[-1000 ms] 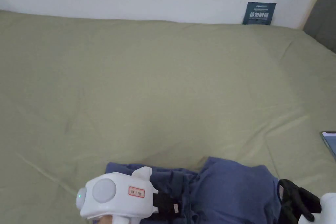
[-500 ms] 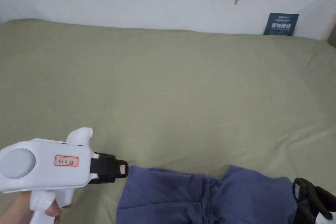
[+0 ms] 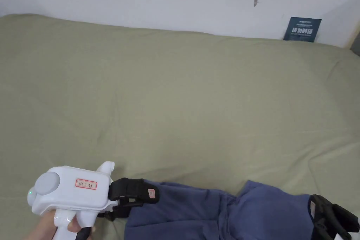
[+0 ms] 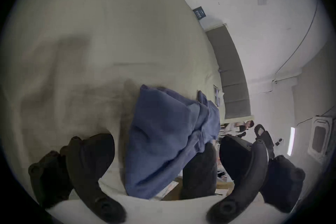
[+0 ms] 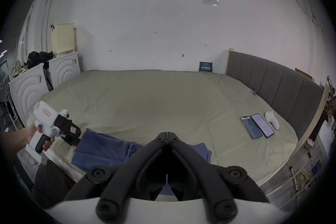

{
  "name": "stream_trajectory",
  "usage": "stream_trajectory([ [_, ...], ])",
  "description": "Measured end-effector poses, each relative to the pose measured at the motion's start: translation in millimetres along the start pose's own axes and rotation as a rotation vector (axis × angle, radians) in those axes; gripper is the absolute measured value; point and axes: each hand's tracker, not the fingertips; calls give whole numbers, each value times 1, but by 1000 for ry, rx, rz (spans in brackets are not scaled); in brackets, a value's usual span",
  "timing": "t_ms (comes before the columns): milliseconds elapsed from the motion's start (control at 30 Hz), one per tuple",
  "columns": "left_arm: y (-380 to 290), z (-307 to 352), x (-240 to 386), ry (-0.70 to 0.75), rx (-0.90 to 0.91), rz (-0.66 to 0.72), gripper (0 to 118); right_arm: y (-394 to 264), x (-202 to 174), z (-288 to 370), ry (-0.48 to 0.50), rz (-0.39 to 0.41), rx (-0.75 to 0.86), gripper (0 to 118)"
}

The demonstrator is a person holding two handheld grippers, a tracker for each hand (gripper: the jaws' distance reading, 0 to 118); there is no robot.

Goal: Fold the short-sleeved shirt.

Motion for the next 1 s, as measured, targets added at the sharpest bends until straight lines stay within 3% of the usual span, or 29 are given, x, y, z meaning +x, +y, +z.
stream_trajectory([
  [100,3,-12,-4,-138,-53,60,116,0,0,-2,-9,7,-11,0],
  [167,-3,-18,7,-81,-58,3,114,0,1,-3,-11,3,-21,0],
  [200,-2,-17,8,-88,-57,4,108,-2,4,-5,-7,-1,-30,0],
  [233,1,-14,10,-90,-62,9,79,-2,6,-4,-3,-5,-35,0],
  [267,0,-14,10,-83,-64,-4,12,-3,6,-3,-7,-10,-35,0],
  [333,3,-11,19,79,-31,-65,11,-5,7,-2,-8,-11,-35,0],
  [433,-3,-6,23,26,-49,-70,11,-5,7,0,-7,-7,-37,0],
  [633,6,11,6,104,17,-80,11,1,5,5,-2,13,-11,0],
  [800,-22,76,45,180,126,-83,11,8,3,6,17,20,20,0],
  [1000,-37,184,50,350,275,11,11,13,-1,4,39,21,49,0],
])
